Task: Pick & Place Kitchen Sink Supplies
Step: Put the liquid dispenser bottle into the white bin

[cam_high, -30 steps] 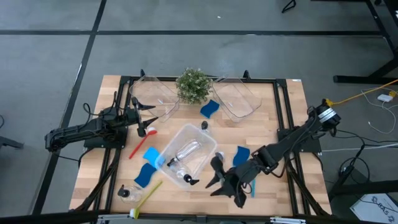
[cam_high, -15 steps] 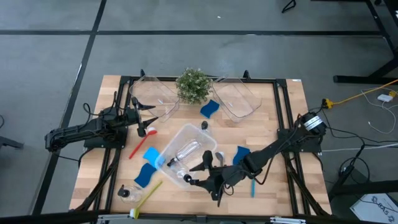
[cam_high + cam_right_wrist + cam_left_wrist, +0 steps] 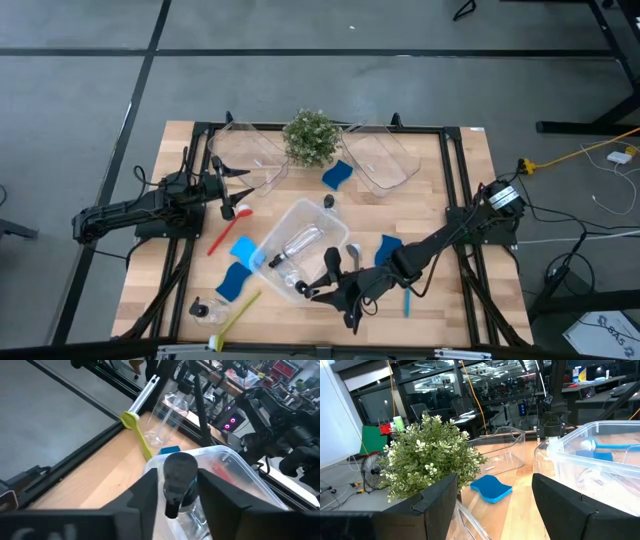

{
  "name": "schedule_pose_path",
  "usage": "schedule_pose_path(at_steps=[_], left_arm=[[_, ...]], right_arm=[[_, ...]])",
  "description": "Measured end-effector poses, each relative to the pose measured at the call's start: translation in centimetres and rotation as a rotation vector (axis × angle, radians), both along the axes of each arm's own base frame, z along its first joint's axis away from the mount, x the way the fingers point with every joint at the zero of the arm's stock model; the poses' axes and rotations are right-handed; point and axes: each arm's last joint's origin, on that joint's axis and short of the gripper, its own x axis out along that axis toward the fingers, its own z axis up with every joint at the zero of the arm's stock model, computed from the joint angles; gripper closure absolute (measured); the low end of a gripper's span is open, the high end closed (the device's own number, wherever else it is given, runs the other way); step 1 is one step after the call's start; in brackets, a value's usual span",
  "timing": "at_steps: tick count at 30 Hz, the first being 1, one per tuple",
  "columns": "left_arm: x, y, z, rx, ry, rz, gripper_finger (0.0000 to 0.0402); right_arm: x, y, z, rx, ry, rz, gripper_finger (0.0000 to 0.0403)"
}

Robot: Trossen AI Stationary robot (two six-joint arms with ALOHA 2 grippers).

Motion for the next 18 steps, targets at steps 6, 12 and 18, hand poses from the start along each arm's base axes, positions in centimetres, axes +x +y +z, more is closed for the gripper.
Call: schedule_pose_path(at_steps=[6, 12, 18], left_arm=[[0.0, 0.0, 0.0, 0.000, 0.000, 0.000, 0.0151], [0.0, 0.0, 0.0, 0.000, 0.000, 0.000, 0.0151], [0.0, 0.0, 0.0, 0.000, 0.000, 0.000, 0.0151]], right_arm=[[0.1, -0.1, 0.0, 0.003, -0.003, -0.002, 0.0346], [-0.1, -0.6, 1.0, 0.022, -0.011, -0.017, 0.0374], [-0.5, -2.4, 3.5, 0.101, -0.035, -0.064, 0.0369]])
